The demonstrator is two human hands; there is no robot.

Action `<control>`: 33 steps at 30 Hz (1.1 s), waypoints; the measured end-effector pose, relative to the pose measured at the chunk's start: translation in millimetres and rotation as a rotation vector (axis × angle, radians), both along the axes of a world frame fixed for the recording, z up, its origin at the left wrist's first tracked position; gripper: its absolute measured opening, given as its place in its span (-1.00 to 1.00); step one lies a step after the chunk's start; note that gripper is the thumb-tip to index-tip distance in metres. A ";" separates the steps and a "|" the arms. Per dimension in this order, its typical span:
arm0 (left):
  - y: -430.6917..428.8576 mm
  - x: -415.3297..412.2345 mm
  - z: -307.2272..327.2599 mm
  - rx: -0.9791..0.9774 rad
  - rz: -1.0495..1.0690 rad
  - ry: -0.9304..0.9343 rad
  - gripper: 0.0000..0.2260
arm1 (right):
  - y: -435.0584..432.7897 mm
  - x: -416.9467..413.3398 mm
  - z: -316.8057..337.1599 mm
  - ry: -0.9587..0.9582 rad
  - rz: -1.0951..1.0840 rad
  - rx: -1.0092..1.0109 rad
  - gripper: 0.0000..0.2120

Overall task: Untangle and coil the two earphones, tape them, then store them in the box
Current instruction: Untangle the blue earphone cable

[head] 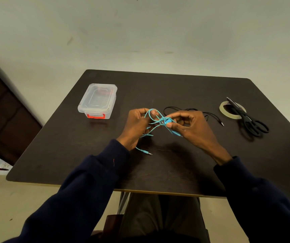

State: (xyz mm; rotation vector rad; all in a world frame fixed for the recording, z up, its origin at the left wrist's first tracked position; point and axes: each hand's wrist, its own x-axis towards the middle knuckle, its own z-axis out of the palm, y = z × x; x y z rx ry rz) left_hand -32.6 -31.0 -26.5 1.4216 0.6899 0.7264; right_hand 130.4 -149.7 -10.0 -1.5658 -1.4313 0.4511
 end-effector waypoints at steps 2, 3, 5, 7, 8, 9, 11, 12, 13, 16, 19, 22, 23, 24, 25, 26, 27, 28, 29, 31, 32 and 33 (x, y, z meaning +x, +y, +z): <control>-0.7 1.4 0.6 -0.018 0.035 -0.012 -0.84 | 0.3 -1.1 -0.5 0.034 -0.030 0.011 -0.85; -1.6 2.2 0.8 -0.013 0.059 -0.018 -0.85 | 0.3 -1.2 -1.0 0.037 -0.040 0.009 -0.87; -3.0 3.7 -0.4 0.016 0.111 -0.022 -0.87 | 0.0 -0.4 -1.9 0.022 -0.053 0.002 -0.88; -4.9 4.2 -1.2 0.012 0.132 -0.030 -0.87 | -0.6 0.5 -2.4 0.008 -0.066 -0.005 -0.87; -6.0 4.5 -1.0 -0.003 0.128 -0.032 -0.86 | -0.6 0.8 -2.7 0.003 -0.072 -0.008 -0.86; -7.0 4.6 -0.6 -0.018 0.115 -0.028 -0.85 | -0.5 1.4 -3.5 -0.001 -0.081 -0.009 -0.86; -9.0 5.3 0.9 -0.035 0.074 -0.008 -0.80 | -0.3 1.7 -4.5 -0.017 -0.100 -0.004 -0.85; -9.7 5.8 1.7 -0.028 0.053 0.000 -0.76 | -0.1 1.9 -4.9 -0.026 -0.107 -0.001 -0.85; -9.5 5.8 2.4 -0.015 0.030 0.003 -0.74 | 0.3 2.2 -5.5 -0.031 -0.114 0.000 -0.84; -5.5 5.4 5.6 0.021 -0.042 0.045 -0.82 | 0.3 5.8 -7.0 -0.043 -0.140 0.001 -0.83; -1.2 2.8 9.0 -0.010 -0.141 0.064 -0.89 | 0.4 10.9 -7.2 -0.017 -0.116 -0.012 -0.85; -0.5 1.7 8.6 -0.051 -0.175 0.051 -0.82 | 1.6 9.4 -5.9 0.004 -0.075 -0.056 -0.87; -0.2 2.1 7.0 -0.053 -0.169 0.058 -0.83 | 2.5 8.6 -6.4 -0.004 -0.073 -0.059 -0.87; -0.6 2.6 5.7 -0.058 -0.165 0.062 -0.85 | 3.4 8.0 -6.9 -0.019 -0.074 -0.058 -0.86; -1.2 2.9 5.4 -0.056 -0.168 0.066 -0.86 | 4.3 7.4 -7.1 -0.037 -0.073 -0.058 -0.84; -1.9 3.4 5.3 -0.058 -0.180 0.066 -0.86 | 4.9 6.6 -7.1 -0.055 -0.067 -0.060 -0.82; -2.0 3.5 5.0 -0.064 -0.196 0.062 -0.86 | 5.4 5.6 -6.7 -0.078 -0.066 -0.059 -0.79; -2.0 4.3 5.8 -0.087 -0.209 0.048 -0.86 | 5.7 5.0 -6.0 -0.104 -0.069 -0.056 -0.76; -1.6 4.1 6.9 -0.110 -0.212 0.034 -0.81 | 5.7 4.4 -5.3 -0.132 -0.074 -0.050 -0.75; -0.5 3.7 8.7 -0.137 -0.218 0.006 -0.78 | 6.1 2.9 -3.5 -0.175 -0.086 -0.039 -0.77; -0.8 4.2 9.0 -0.128 -0.223 0.004 -0.84 | 6.7 1.9 -2.7 -0.183 -0.095 -0.034 -0.78; -1.2 3.7 8.4 -0.092 -0.230 0.023 -0.92 | 7.5 1.0 -2.6 -0.186 -0.104 -0.031 -0.80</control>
